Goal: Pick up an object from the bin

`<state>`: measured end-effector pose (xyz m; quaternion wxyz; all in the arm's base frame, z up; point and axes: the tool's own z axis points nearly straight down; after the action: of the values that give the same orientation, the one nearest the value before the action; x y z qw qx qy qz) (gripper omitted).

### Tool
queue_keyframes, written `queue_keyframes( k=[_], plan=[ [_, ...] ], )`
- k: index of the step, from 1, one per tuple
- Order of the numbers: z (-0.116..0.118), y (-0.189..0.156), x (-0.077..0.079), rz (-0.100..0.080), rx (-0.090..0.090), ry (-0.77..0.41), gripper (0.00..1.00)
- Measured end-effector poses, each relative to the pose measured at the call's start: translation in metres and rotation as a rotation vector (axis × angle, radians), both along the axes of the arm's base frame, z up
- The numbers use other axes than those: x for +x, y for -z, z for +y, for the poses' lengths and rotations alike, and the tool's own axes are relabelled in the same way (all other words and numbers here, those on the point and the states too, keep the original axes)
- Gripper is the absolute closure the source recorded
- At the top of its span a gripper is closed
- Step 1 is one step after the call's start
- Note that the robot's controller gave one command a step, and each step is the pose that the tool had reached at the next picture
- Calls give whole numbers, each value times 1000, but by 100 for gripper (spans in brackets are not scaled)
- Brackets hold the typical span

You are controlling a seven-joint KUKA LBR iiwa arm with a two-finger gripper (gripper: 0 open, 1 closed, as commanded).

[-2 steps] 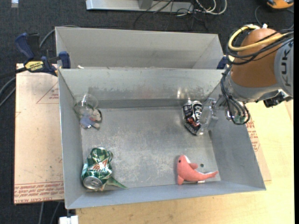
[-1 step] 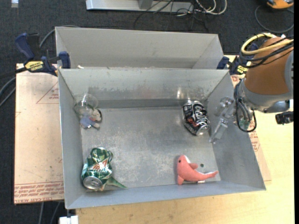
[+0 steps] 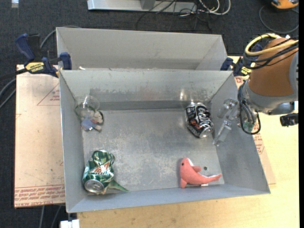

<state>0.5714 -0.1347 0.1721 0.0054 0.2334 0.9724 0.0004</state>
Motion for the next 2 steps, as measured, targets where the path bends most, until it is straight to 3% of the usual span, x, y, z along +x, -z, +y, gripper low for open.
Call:
queue_keyframes(
  k=[1, 2],
  plan=[
    [6, 96, 62, -3, -1, -83, 0],
    [18, 93, 35, -14, -3, -80, 100]
  ],
)
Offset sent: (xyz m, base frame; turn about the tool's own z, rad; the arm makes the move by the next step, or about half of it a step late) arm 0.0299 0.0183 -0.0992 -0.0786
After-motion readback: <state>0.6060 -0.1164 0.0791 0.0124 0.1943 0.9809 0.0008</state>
